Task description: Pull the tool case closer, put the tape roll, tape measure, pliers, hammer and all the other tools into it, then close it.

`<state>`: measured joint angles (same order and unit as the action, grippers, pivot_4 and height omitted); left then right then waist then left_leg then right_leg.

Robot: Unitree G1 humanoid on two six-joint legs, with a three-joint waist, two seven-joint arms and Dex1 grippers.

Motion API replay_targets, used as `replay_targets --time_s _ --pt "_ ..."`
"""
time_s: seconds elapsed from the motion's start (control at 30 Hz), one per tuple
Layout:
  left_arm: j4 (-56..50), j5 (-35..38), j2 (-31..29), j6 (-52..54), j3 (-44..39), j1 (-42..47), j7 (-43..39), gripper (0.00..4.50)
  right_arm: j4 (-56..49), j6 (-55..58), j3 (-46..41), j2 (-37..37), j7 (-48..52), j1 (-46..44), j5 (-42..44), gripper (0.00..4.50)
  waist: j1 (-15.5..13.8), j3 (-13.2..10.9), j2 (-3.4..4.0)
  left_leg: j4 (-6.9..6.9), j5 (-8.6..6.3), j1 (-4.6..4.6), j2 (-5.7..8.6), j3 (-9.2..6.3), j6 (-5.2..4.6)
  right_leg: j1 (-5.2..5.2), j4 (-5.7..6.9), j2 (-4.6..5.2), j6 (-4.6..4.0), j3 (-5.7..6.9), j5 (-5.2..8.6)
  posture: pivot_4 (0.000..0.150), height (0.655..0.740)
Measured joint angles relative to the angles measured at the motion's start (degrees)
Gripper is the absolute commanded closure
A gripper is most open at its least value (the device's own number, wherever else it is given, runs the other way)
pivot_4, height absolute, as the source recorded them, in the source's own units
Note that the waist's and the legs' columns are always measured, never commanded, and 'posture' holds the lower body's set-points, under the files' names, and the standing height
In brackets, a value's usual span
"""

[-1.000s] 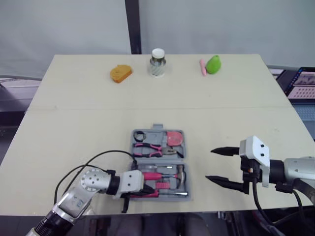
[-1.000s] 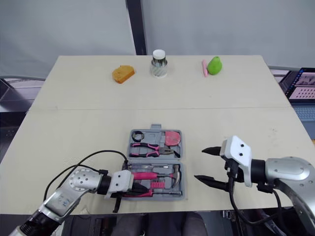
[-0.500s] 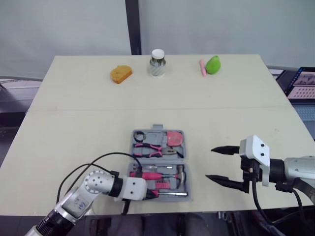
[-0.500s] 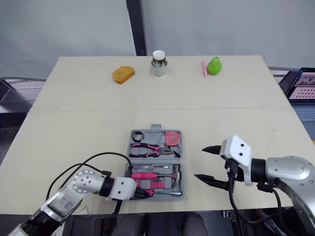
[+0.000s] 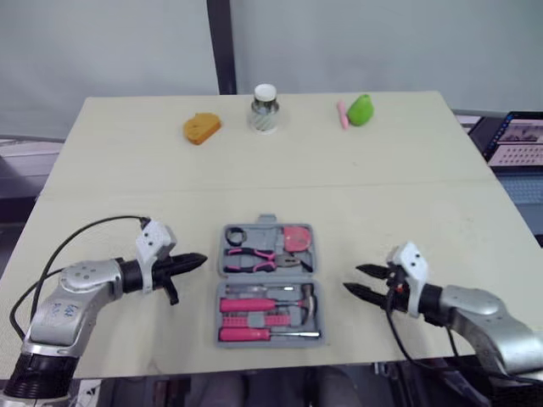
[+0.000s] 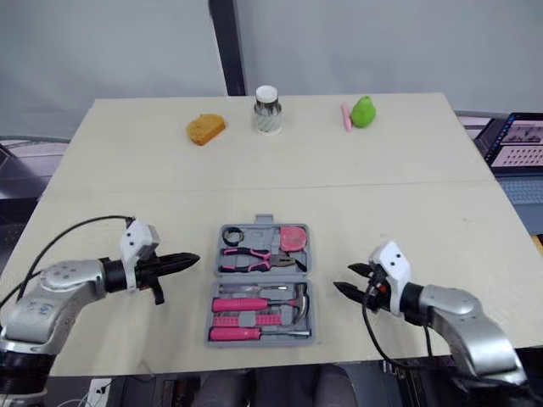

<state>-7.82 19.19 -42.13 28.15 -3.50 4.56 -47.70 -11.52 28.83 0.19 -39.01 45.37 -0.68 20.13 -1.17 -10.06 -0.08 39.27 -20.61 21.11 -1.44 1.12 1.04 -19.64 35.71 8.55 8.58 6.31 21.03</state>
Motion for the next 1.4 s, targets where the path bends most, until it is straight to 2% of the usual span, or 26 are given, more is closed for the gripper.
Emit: replay_targets --time_s 0.07,0.1,0.3,0.63,1.4 --pt "0.69 -1.47 1.03 -0.59 1.72 -0.84 0.39 4.5 2.47 -1.06 1.64 1.01 -0.09 -1.41 -1.76 4.37 0.04 0.0 0.0 -0.04 0.0 0.02 0.0 0.02 0.0 -0.05 0.0 0.0 0.0 0.0 0.0 0.15 0.74" --pt "1.12 -1.85 1.69 -0.86 2.44 -0.95 0.67 4.5 3.11 -1.36 2.22 1.57 -0.08 -1.93 -2.3 4.44 0.04 0.0 0.0 -0.04 0.0 0.03 -0.01 0.03 0.0 -0.06 0.0 0.0 0.0 0.01 0.0 0.15 0.74" --pt "2.3 -4.57 5.97 -3.35 6.29 -1.77 1.98 4.5 3.92 -1.2 5.97 4.53 -0.05 -5.31 -3.69 4.44 -0.25 0.0 0.0 -0.01 0.01 0.02 0.0 -0.02 0.01 -0.02 0.01 0.01 0.0 0.0 0.0 0.15 0.74" --pt "1.53 -6.21 9.68 -3.73 6.91 -1.91 4.61 4.5 2.48 1.15 9.06 7.71 -0.05 -6.93 -4.2 4.44 -0.36 0.01 0.01 0.03 0.01 0.0 0.04 -0.05 0.01 0.05 0.02 0.04 0.0 -0.01 0.0 0.15 0.74" --pt "-5.58 -5.96 7.12 0.18 7.39 -7.77 4.16 4.5 -3.81 6.2 9.52 7.56 -0.06 -2.41 -4.24 4.44 -0.04 0.02 0.04 -0.03 0.01 -0.05 0.01 -0.02 0.01 0.03 0.01 0.03 0.0 -0.02 0.0 0.15 0.74"
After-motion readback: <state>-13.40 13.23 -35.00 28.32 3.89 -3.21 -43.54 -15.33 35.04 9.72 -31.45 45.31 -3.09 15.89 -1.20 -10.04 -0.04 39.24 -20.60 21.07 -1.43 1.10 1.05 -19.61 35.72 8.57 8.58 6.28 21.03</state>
